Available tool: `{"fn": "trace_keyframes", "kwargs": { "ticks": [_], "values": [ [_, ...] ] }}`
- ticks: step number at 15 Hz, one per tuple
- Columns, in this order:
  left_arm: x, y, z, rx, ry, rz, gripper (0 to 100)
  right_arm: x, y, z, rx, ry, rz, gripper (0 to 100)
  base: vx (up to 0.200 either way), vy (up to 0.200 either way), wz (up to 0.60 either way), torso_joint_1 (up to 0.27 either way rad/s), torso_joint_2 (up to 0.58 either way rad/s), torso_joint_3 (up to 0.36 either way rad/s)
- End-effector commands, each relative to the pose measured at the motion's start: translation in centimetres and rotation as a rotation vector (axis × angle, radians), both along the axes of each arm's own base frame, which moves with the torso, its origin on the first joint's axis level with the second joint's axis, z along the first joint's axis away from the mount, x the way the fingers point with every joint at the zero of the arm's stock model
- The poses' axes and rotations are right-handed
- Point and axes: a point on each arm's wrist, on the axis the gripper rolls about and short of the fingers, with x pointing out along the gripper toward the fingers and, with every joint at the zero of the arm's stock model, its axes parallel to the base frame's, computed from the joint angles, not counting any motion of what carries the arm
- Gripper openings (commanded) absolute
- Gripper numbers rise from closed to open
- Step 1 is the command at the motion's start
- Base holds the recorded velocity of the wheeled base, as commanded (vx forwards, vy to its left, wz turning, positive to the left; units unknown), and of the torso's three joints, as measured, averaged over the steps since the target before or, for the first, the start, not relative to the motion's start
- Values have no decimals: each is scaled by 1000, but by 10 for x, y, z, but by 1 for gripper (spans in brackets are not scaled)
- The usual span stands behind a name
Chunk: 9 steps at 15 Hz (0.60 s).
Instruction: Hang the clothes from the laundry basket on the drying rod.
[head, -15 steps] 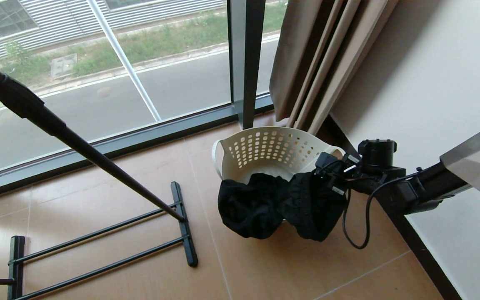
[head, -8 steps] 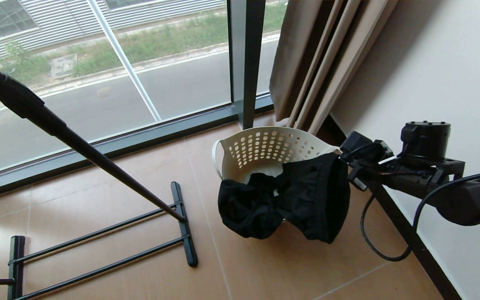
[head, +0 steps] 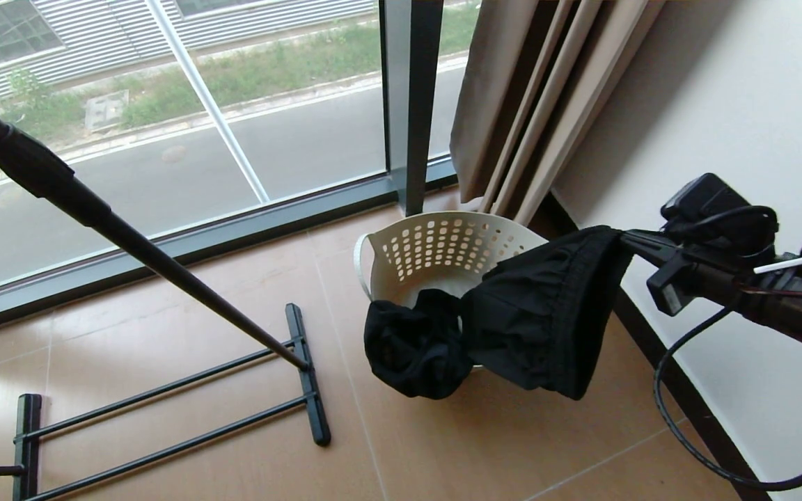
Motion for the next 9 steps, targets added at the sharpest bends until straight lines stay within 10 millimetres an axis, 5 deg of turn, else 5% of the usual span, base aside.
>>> {"fn": "trace_keyframes", "kwargs": {
  "ticks": [1,4,9],
  "values": [
    [0,0,0,-1,0,0,100,-35,-1,21,107,-43,-19,0,0,0,0,2,-2,76],
    [0,0,0,-1,0,-3,100,-50,6,28,165,-21,-13,0,0,0,0,-1,2,159],
    [0,0,0,-1,0,-1,100,-49,7,25,163,-10,-6,0,0,0,0,2,2,200]
  ]
}}
